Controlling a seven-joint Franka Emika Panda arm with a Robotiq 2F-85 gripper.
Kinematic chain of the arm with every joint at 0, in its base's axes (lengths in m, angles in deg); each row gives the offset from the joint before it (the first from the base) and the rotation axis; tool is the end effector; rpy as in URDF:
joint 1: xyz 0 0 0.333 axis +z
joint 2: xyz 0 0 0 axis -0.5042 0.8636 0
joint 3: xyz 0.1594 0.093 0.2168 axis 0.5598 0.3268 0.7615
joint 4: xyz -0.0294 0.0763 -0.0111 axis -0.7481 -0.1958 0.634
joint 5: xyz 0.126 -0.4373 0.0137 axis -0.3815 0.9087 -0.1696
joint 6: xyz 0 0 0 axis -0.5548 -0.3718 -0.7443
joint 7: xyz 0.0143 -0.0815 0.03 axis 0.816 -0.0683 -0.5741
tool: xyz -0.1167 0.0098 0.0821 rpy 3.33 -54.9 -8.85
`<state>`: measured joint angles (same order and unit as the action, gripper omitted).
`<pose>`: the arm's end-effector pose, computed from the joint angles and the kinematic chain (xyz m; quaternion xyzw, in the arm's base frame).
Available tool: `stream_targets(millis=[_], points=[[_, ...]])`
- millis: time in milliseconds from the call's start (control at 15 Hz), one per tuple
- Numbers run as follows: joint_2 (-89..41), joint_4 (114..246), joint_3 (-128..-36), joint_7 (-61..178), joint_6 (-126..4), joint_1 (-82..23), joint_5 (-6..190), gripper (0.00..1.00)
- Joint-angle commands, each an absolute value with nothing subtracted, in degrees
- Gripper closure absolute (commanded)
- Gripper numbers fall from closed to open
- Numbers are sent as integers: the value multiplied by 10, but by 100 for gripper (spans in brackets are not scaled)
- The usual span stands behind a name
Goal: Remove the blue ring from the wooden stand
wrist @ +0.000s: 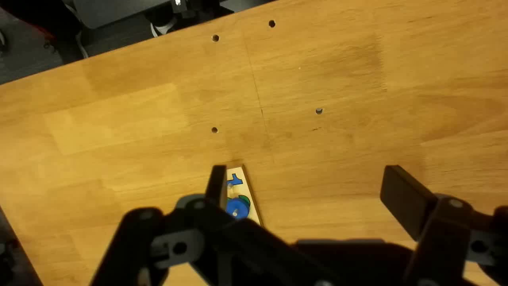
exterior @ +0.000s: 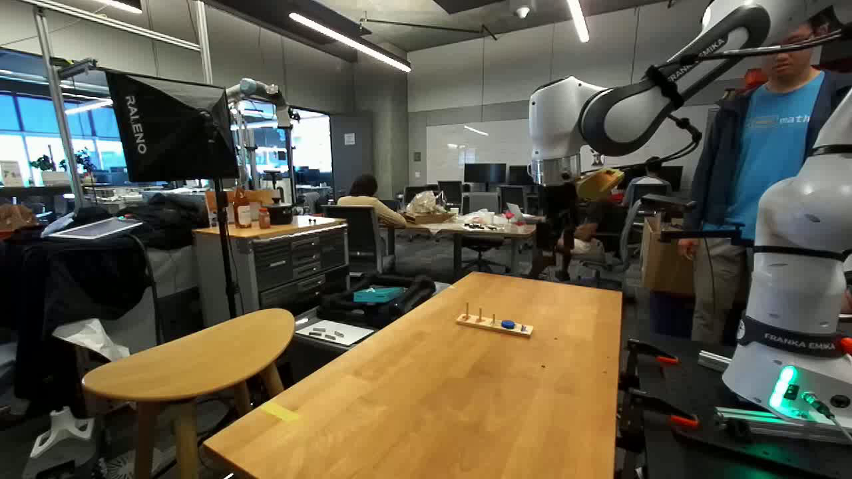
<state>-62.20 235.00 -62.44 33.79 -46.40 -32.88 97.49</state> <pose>0.4498 0.0773 0.2784 0.9859 -0.1123 -0.0133 0.1231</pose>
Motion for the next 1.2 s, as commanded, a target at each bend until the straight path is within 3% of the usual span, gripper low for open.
stream_targets(millis=[0,333,800,1133], points=[[-621,2348,-638,333,-462,-315,981,0],[-621,2347,-638,333,-463,-315,981,0],[-543,2207,-710,412,-312,-300,813,0],[-491,2116,-747,463,-324,-309,792,0]])
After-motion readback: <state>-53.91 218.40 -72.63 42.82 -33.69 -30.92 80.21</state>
